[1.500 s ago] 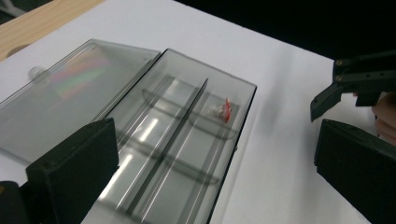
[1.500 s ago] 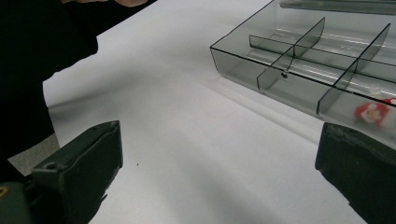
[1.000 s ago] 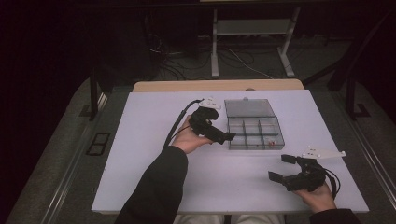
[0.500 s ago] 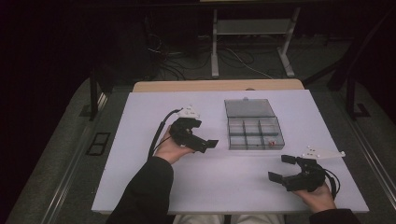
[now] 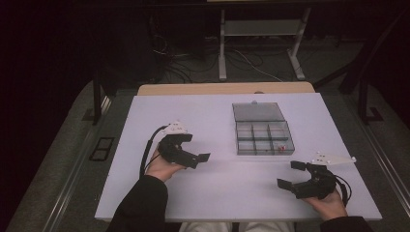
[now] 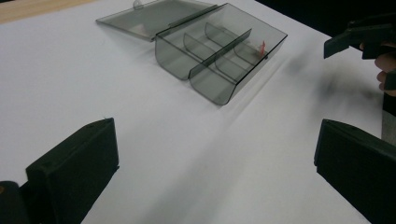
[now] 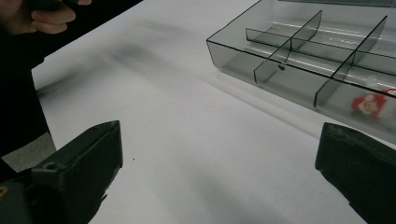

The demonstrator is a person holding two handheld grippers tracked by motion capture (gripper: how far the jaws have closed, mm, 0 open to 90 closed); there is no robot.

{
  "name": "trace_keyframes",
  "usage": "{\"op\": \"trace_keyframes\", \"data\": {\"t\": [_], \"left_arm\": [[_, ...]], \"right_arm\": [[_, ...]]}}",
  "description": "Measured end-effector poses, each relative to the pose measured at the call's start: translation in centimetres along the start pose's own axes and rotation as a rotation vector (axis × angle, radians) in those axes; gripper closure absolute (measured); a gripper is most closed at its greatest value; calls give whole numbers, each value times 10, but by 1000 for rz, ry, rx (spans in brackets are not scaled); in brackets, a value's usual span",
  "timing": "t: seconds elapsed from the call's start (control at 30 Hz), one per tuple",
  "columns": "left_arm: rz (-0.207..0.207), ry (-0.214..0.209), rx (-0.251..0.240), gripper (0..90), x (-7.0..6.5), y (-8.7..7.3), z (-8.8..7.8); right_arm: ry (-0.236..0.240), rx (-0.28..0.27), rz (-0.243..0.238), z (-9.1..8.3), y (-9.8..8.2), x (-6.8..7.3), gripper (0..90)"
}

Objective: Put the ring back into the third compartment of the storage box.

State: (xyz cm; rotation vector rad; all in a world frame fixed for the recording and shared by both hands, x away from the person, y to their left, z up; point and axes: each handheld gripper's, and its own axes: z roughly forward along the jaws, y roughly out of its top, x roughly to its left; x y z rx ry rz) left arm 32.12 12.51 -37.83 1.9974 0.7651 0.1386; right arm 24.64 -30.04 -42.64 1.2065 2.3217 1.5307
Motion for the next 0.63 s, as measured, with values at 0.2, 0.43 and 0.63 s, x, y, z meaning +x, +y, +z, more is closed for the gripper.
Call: {"op": "trace_keyframes", "data": {"t": [0.2, 0.43, 0.63], "left_arm": [[-22, 10, -13, 0, -1, -20, -11], [-68, 17, -1, 0, -3, -51, -19], [-71, 24, 1, 0, -7, -65, -24]], "right_arm": [[0, 2, 3, 0, 0, 1, 6], [-2, 5, 3, 0, -1, 1, 7], [0, 1, 5, -2, -1, 1, 7]]}}
